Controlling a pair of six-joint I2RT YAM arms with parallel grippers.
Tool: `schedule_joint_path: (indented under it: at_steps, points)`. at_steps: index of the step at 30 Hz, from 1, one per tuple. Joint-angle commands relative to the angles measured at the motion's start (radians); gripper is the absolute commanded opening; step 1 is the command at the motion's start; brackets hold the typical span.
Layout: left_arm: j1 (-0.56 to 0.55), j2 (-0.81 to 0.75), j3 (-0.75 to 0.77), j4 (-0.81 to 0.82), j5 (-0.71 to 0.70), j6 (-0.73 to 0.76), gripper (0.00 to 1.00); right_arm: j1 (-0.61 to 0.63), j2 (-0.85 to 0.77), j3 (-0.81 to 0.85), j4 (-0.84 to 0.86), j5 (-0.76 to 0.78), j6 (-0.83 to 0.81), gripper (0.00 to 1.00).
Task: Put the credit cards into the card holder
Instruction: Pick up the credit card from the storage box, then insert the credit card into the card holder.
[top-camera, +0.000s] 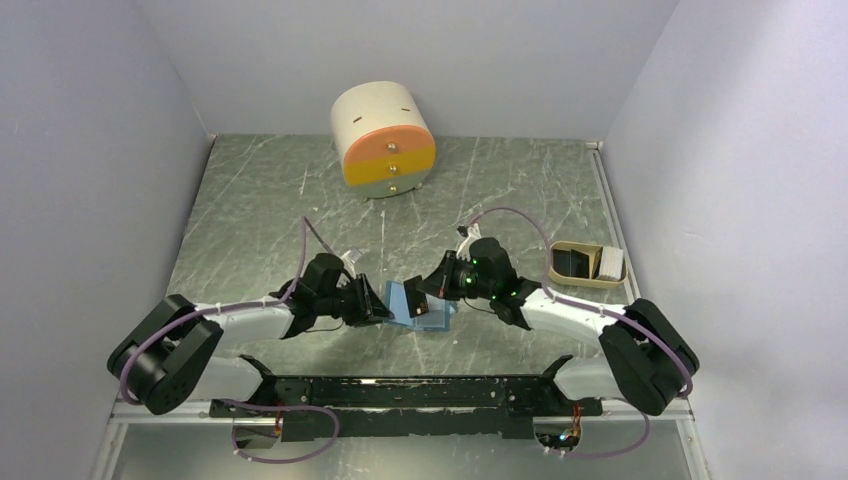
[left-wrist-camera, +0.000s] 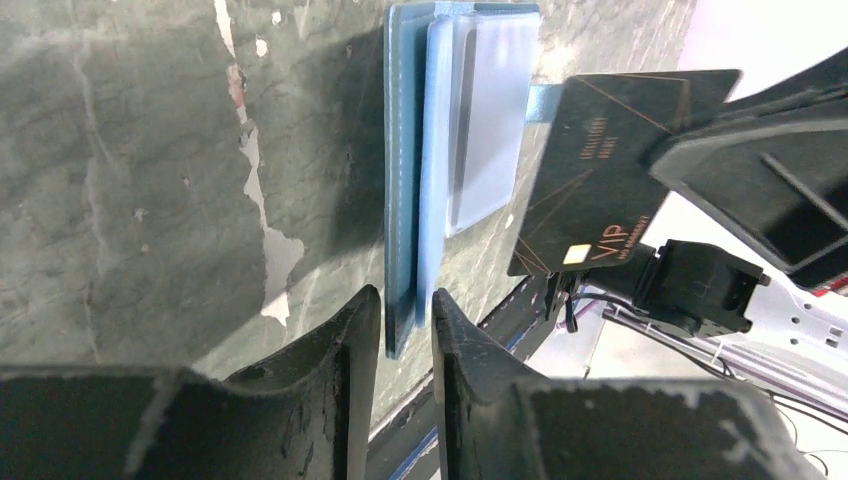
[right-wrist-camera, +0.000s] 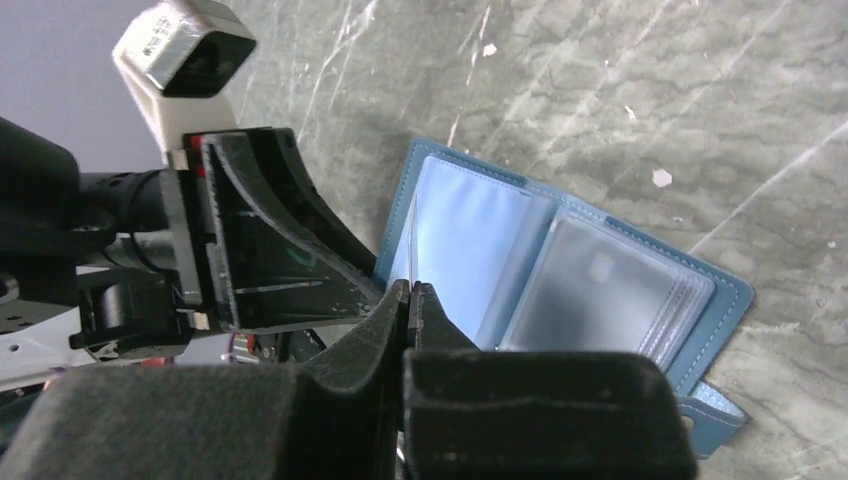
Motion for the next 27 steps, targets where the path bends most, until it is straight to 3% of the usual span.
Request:
schedule_joint_path:
  at_steps: [1,12,27]
  points:
    - [0.008,-0.041,-0.033,-0.020,-0.028,0.030,0.30,0.010,0.014,-0.041,0.084,0.059,0.026,0.00]
    - [0.018,-0.003,-0.048,0.044,0.031,0.034,0.09,0.011,0.043,-0.059,0.098,0.091,0.038,0.00]
    - [0.023,0.027,-0.045,0.013,0.046,0.036,0.09,0.009,0.151,-0.161,0.332,0.161,0.077,0.00]
